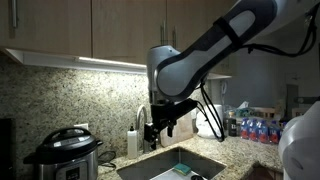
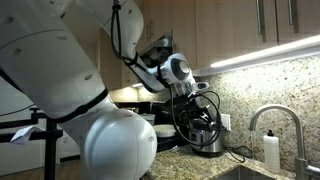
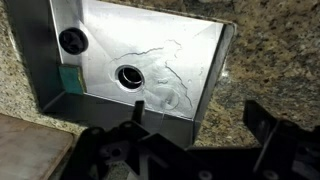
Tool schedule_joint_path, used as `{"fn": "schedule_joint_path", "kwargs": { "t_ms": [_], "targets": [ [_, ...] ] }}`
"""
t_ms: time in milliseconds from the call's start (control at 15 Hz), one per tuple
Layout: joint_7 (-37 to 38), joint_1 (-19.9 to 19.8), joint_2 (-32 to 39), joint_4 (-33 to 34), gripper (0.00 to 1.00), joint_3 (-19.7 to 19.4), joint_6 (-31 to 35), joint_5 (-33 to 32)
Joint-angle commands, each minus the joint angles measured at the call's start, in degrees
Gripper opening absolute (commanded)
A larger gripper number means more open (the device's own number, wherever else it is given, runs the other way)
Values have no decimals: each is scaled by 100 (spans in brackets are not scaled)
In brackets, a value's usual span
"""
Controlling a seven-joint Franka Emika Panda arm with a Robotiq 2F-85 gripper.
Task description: Close the faucet
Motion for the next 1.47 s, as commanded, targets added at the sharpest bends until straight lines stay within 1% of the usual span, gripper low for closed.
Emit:
{"fn": "schedule_joint_path", "kwargs": {
  "t_ms": [0, 133, 533, 667, 867, 1067, 1133, 1200, 1400],
  "targets": [
    [58, 98, 16, 9, 100, -97, -18, -77],
    [58, 98, 16, 9, 100, -97, -18, -77],
    [-103, -26, 244, -28, 100, -404, 276, -126],
    [-113, -121, 390, -61, 100, -534, 547, -185],
    [-204, -298, 604, -227, 100, -872, 1215, -182],
    [-323, -575, 841, -358, 100, -1262, 1653, -107],
    [-416, -683, 863, -406, 100, -1423, 1669, -92],
    [-527, -791, 981, -277, 100, -1581, 1586, -85],
    [-917, -1077, 888, -282, 100, -2056, 1518, -81]
  ]
}}
